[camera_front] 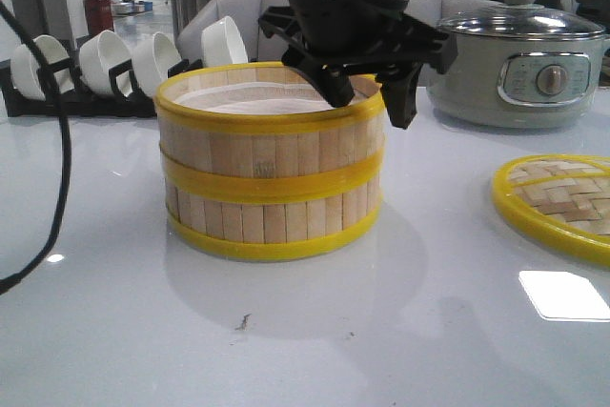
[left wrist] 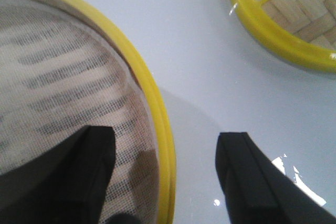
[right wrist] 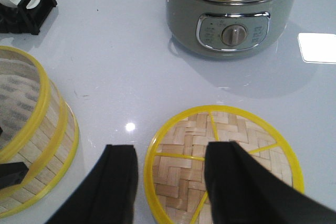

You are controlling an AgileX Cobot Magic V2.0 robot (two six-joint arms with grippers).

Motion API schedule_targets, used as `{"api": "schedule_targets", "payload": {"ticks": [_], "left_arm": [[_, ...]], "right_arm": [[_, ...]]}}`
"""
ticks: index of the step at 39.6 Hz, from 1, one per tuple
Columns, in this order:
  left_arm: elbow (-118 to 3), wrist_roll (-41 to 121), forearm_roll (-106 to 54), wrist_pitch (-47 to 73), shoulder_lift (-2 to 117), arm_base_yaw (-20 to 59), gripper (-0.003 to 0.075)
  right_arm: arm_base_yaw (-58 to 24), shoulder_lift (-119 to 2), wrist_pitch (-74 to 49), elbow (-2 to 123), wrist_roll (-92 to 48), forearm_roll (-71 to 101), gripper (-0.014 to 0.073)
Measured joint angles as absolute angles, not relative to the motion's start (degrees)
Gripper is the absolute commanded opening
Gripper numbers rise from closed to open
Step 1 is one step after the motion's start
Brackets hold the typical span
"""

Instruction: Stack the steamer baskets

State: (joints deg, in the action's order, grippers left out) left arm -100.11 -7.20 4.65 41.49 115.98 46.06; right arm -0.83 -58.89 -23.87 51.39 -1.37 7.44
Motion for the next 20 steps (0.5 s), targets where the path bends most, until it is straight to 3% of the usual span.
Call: {"api": "schedule_targets", "payload": {"ticks": [6,10,13,20], "left_arm": [[-105.22,-7.2,4.65,44.25,115.98,46.06,0.0449],[-109.23,-7.2,5.11,46.56,115.98,46.06,0.0279],[-112.37,-7.01,6.51,48.65,115.98,46.06,0.0086],[-116.34,-6.86,8.26,50.19,111.97,44.57,0.0087]], "right_arm": [[-0.83,-58.89,-23.87,51.39,-1.37,7.44,0.0412],[-0.83,-58.89,-23.95,51.39,-1.37,7.44,0.0412],[-0.83,-58.89,-23.95,51.39,-1.37,7.44,0.0412],[-0.83,-58.89,-23.95,51.39,-1.37,7.44,0.0412]]}}
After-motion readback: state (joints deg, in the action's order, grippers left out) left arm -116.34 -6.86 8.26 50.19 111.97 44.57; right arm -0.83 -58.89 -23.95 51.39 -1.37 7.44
